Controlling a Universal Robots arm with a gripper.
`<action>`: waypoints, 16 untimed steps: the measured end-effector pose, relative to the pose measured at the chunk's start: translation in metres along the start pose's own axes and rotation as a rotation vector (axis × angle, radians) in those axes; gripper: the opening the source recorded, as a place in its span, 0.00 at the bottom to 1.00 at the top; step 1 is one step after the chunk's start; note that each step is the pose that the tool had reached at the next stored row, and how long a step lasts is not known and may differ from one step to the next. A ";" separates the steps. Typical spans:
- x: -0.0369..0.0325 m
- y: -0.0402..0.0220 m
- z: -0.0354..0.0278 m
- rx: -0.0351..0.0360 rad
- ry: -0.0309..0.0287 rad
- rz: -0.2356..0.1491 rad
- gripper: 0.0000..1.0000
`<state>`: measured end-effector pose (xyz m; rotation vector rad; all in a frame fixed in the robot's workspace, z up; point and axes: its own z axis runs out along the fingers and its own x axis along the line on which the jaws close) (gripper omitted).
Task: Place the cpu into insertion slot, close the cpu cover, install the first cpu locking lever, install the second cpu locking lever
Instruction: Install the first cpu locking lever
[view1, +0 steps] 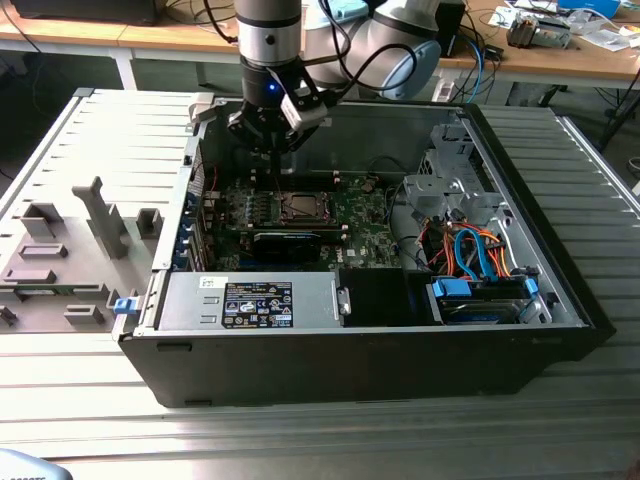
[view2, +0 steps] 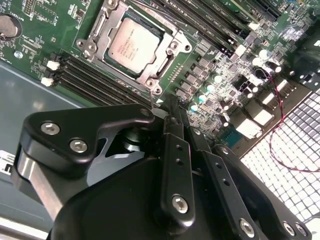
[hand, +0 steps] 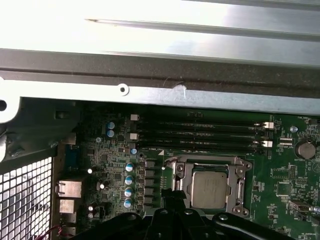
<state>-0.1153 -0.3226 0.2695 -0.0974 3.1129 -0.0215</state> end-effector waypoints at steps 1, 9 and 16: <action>0.0008 0.0001 0.0000 0.0000 0.0000 0.000 0.11; 0.0031 0.0002 -0.0001 0.0000 0.0000 0.000 0.11; 0.0050 0.0003 -0.0001 -0.0001 0.0000 0.000 0.11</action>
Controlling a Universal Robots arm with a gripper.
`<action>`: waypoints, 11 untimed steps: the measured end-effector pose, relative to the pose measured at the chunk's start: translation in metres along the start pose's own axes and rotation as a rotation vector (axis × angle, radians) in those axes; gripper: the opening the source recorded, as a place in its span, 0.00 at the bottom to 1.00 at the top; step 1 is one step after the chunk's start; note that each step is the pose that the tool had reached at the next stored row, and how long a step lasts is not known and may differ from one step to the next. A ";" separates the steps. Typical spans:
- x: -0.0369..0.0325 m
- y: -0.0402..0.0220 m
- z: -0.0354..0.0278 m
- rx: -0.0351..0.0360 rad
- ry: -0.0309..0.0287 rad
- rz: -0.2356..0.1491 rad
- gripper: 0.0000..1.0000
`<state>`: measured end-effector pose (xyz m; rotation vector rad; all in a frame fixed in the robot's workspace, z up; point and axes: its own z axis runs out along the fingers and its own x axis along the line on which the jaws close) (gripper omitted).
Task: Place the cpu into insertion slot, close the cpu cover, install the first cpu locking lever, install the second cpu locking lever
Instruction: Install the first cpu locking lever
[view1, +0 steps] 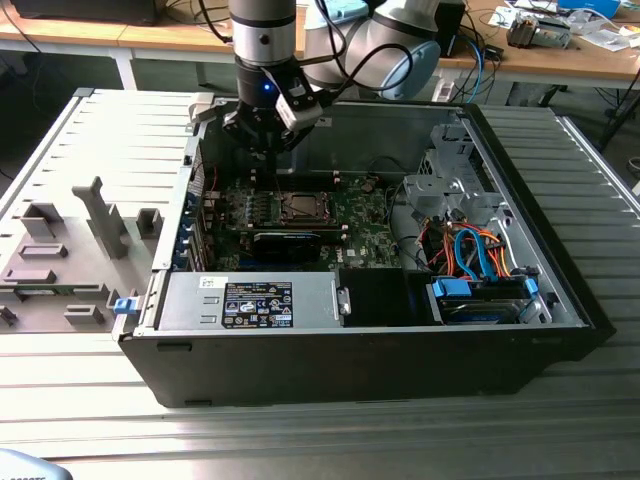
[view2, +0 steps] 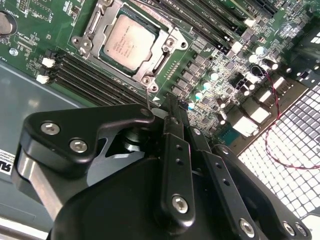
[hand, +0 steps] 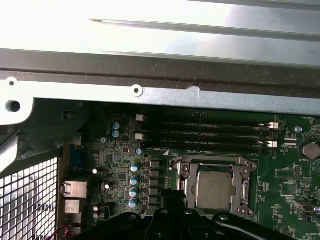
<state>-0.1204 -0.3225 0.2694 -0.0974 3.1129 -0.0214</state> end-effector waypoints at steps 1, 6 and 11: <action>0.0004 0.0000 0.0000 0.0001 0.0000 0.000 0.11; 0.0022 0.0001 0.0000 0.0000 0.0000 0.000 0.11; 0.0055 0.0004 -0.0001 0.0000 0.0000 0.000 0.11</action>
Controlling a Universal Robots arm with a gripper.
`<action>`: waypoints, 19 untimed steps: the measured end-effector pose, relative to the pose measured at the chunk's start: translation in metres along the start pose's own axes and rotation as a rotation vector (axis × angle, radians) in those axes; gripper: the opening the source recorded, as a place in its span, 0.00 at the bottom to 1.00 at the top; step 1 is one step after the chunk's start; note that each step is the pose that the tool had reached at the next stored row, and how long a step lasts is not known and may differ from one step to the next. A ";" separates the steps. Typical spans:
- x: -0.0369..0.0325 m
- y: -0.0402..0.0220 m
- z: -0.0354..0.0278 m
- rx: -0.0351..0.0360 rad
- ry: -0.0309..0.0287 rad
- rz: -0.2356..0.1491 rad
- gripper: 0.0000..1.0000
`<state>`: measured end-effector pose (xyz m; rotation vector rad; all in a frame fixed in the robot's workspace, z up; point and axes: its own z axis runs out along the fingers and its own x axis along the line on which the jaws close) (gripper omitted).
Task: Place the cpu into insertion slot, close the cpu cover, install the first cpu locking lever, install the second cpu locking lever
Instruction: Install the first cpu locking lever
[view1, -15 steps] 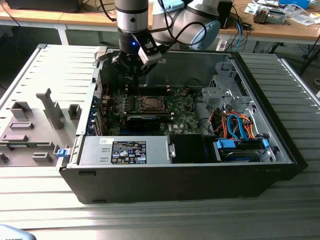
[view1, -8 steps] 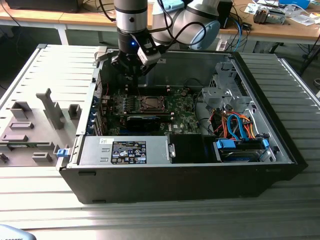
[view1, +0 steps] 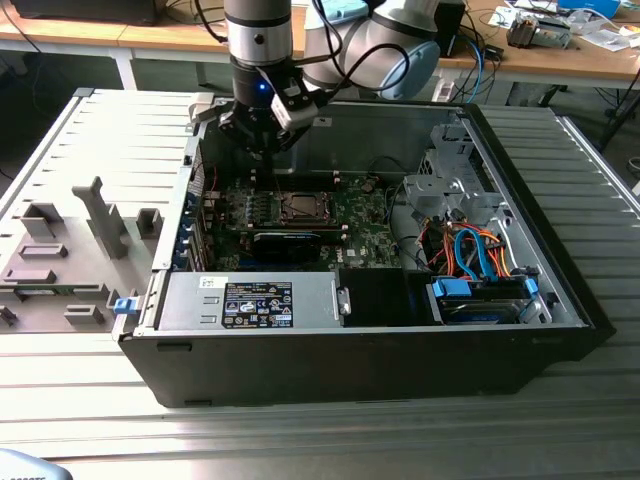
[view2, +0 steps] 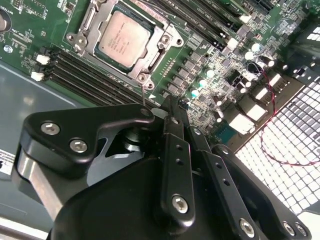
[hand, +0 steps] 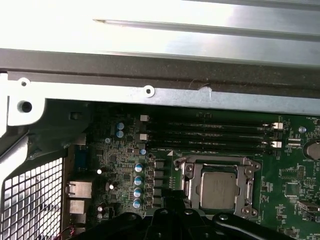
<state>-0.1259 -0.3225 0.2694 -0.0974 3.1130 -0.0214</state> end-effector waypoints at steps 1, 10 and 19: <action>0.0006 0.0002 0.0000 0.0000 0.0000 0.000 0.11; 0.0063 0.0143 0.0044 -0.0006 -0.0001 -0.004 0.11; 0.0048 0.0241 0.0085 -0.0016 -0.0003 -0.022 0.11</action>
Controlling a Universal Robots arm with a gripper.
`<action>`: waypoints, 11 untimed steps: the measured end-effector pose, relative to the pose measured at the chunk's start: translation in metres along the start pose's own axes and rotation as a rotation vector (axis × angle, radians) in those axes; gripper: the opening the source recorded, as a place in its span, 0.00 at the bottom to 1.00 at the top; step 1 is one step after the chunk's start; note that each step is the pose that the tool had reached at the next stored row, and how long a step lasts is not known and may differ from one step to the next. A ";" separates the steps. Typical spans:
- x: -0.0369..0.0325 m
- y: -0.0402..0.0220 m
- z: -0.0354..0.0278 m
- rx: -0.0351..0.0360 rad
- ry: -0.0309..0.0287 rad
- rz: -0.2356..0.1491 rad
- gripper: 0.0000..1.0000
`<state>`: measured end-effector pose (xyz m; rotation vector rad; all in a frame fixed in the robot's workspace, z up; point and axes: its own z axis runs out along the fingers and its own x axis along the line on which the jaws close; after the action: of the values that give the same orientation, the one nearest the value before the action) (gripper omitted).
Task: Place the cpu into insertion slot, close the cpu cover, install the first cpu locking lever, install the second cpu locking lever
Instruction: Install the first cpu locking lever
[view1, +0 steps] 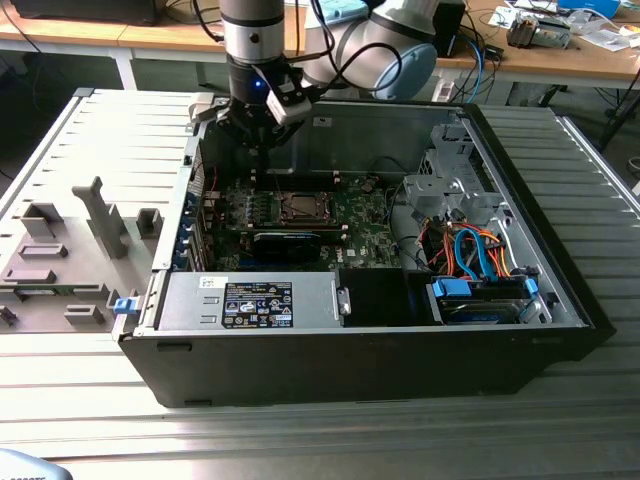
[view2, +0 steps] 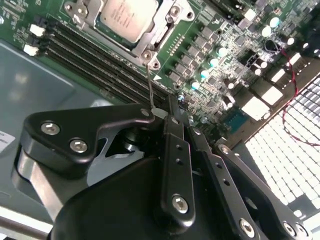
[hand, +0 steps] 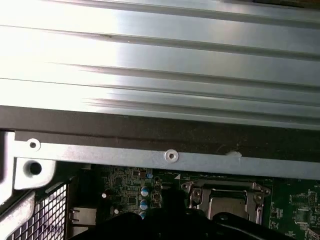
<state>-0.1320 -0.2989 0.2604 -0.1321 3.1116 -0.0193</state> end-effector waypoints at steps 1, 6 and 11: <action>-0.0012 -0.0001 0.0000 0.0000 0.0000 -0.001 0.11; -0.0085 -0.0007 0.0002 0.0000 -0.0001 -0.001 0.11; -0.0151 -0.0013 0.0004 0.0000 0.0001 -0.002 0.11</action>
<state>-0.1168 -0.2989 0.2604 -0.1349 3.1116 -0.0193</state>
